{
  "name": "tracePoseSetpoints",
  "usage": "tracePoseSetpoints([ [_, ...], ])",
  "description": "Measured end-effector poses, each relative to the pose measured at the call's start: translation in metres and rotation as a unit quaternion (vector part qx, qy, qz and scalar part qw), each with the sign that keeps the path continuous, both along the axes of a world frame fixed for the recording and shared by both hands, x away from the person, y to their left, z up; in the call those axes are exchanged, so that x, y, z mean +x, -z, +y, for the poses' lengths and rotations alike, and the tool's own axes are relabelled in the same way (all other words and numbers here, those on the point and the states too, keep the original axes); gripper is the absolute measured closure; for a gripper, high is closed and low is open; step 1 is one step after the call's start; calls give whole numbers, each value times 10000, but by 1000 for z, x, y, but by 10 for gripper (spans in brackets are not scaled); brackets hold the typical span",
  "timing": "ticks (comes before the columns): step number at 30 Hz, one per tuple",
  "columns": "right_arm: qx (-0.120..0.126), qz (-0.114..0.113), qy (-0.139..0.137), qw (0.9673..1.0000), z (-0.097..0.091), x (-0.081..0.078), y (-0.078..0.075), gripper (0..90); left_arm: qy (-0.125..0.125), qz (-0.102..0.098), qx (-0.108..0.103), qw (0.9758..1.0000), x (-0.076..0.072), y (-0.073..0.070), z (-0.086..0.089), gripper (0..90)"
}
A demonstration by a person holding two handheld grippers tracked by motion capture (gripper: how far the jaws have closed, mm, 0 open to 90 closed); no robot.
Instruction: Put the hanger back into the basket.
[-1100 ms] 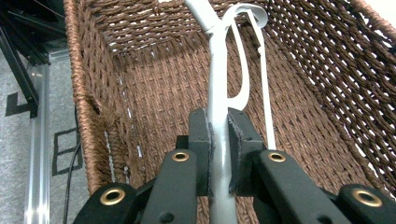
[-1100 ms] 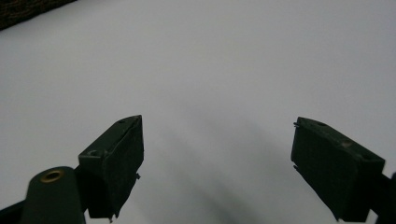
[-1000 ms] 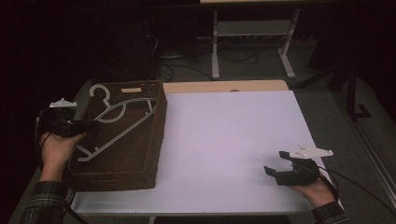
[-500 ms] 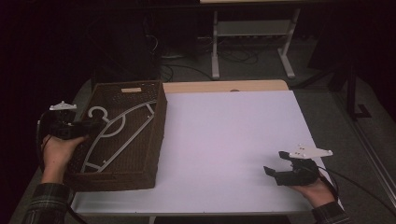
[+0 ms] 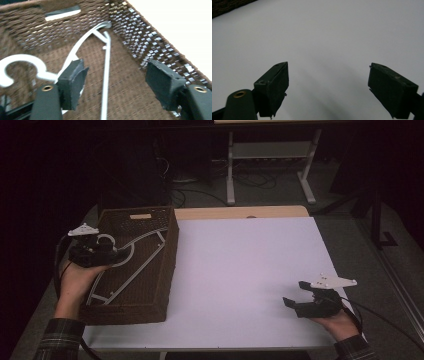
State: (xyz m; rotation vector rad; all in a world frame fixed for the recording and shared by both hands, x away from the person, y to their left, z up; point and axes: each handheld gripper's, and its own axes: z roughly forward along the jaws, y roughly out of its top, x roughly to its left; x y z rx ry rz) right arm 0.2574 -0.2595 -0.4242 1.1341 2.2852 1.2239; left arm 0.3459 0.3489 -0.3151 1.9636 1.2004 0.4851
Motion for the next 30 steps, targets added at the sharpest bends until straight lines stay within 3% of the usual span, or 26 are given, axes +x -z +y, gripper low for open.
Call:
tracePoseSetpoints([
  [8,14,-72,6,10000,-1,5,-4,161,237,-202,-153,9994,-6,-13,-39,156],
  [15,-7,-83,-31,10000,3,5,-6,160,599,-386,-280,9971,-13,-18,-71,134],
  [17,-20,-114,-46,9999,3,5,-7,160,792,-450,-309,9954,-15,-17,-90,122],
  [20,-19,-123,-51,9999,3,5,-7,160,926,-459,-378,9939,-16,-15,-104,115],
  [21,-18,-121,-65,9999,3,6,-7,160,1064,-462,-428,9923,-18,-12,-117,115],
  [25,-8,-135,-100,9999,3,6,-8,160,1255,-474,-552,9894,-21,-5,-142,115],
  [30,16,-197,-184,9996,4,6,-13,140,1553,-412,-485,9858,-25,4,-170,115],
])
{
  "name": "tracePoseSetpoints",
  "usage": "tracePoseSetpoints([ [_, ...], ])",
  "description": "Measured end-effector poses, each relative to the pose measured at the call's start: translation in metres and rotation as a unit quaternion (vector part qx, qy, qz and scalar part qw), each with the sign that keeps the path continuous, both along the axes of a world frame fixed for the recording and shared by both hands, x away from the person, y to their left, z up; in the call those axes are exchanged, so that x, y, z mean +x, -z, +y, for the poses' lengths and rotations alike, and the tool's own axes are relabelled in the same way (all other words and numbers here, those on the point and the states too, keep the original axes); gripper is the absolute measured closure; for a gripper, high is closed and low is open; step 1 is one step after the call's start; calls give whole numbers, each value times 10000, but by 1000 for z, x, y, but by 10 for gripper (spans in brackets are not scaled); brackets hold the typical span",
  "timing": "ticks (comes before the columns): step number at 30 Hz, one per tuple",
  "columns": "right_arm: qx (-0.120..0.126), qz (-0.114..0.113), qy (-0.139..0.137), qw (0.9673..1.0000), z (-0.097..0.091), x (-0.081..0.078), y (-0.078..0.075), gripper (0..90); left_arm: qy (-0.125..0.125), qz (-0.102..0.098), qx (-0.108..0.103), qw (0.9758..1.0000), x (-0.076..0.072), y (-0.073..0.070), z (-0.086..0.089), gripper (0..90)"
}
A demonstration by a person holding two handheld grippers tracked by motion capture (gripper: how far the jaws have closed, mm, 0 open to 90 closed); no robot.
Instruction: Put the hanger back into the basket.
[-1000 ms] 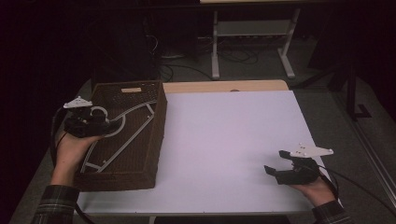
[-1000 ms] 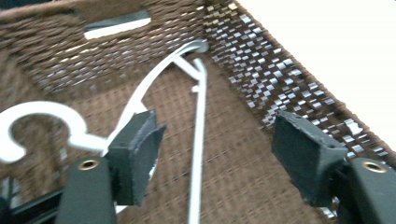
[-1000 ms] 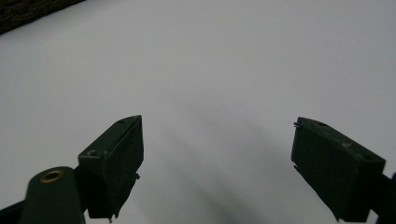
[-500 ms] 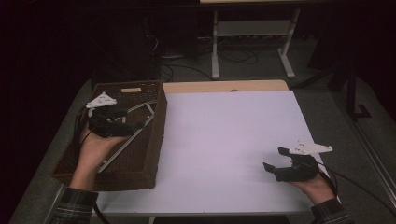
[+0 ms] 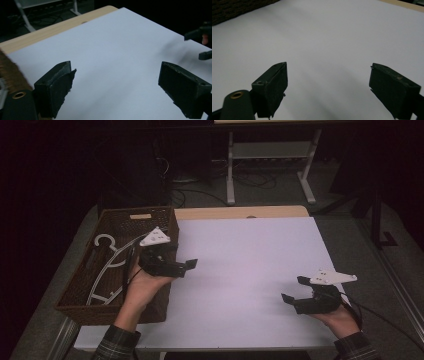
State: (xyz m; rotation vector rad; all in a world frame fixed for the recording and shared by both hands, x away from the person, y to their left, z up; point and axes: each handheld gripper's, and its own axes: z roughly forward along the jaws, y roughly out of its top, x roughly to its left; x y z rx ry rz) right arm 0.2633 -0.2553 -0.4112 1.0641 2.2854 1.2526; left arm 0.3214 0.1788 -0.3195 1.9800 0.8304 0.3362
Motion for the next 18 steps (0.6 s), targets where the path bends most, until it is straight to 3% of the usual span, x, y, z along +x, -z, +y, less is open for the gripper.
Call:
tracePoseSetpoints([
  [12,128,-183,-131,9997,2,0,-8,75,549,40,-227,9982,-19,31,-48,115],
  [18,106,-170,-177,9996,3,0,-7,75,798,163,-58,9967,-27,51,-68,116],
])
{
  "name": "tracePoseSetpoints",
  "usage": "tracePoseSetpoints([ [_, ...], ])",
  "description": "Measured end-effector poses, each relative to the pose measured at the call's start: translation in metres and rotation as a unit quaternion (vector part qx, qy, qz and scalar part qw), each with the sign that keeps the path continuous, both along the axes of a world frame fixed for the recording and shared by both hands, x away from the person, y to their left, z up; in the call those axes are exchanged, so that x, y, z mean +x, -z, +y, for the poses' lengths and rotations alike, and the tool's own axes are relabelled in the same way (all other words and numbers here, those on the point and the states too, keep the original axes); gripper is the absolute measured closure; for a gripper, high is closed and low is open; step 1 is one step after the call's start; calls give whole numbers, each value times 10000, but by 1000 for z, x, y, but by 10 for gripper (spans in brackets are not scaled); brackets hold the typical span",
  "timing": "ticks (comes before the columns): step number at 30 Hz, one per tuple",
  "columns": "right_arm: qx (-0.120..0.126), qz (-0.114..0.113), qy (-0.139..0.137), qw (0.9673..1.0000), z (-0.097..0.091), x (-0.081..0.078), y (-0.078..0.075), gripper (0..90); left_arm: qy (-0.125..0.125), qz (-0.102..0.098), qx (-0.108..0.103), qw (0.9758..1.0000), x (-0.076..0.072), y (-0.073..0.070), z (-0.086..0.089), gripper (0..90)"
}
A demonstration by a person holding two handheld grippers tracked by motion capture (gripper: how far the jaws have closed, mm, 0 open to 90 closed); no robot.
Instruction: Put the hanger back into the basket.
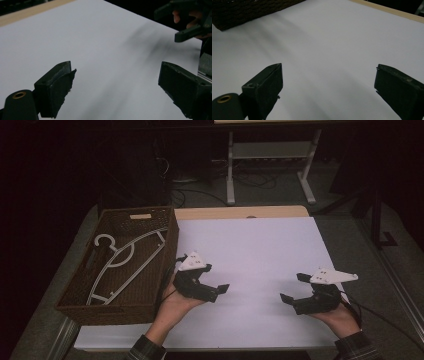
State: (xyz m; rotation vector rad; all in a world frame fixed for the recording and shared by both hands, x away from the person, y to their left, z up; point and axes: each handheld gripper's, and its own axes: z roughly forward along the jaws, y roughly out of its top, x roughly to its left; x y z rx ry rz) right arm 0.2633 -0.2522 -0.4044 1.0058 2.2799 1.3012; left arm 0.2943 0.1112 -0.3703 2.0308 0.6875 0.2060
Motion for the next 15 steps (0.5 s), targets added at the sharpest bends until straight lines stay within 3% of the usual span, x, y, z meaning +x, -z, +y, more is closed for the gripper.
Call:
tracePoseSetpoints([
  [7,-1,-2,-57,10000,1,-1,1,75,67,55,5,10000,-7,19,-6,104],
  [15,-19,33,-127,9999,2,-3,4,79,84,4,342,9994,-7,33,-6,26],
])
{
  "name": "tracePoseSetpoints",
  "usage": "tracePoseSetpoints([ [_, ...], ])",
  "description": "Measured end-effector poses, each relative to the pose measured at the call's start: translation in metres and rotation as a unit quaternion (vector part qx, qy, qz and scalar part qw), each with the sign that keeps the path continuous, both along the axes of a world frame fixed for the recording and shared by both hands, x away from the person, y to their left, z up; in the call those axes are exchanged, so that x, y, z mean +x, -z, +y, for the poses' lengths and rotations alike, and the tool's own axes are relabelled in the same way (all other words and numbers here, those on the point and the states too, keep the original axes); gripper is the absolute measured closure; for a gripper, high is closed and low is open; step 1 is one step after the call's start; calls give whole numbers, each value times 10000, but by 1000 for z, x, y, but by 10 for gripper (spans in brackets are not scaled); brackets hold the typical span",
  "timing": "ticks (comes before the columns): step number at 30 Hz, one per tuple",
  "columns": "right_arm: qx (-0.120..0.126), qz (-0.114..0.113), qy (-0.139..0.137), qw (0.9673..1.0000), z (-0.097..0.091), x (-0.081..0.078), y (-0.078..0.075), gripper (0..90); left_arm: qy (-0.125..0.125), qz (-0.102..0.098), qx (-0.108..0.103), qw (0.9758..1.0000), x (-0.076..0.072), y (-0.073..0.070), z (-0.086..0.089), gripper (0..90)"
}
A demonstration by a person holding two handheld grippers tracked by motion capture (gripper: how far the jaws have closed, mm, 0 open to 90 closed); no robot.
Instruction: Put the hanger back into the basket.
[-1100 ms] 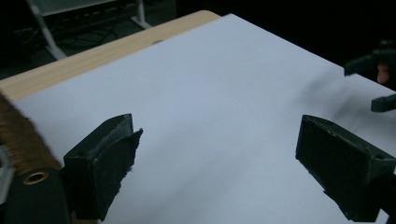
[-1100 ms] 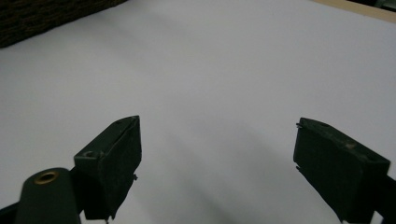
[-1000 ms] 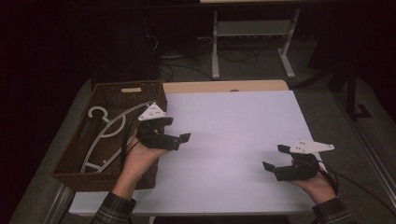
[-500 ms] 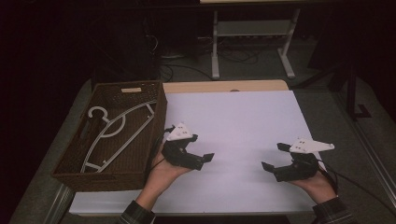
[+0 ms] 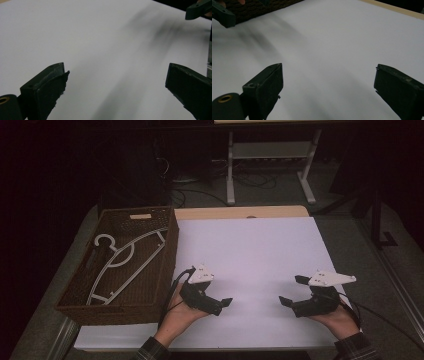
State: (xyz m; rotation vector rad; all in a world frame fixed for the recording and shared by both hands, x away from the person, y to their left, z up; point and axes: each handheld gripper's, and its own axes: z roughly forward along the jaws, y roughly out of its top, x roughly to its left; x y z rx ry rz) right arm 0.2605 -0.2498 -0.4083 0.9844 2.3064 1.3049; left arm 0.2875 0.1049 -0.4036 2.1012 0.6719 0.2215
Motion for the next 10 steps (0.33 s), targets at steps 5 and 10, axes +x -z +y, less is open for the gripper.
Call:
tracePoseSetpoints([
  [5,10,-6,-29,10000,0,-1,1,80,28,3,26,10000,1,2,2,26],
  [10,21,-33,-31,10000,-1,-1,2,80,4,7,95,10000,2,4,3,26],
])
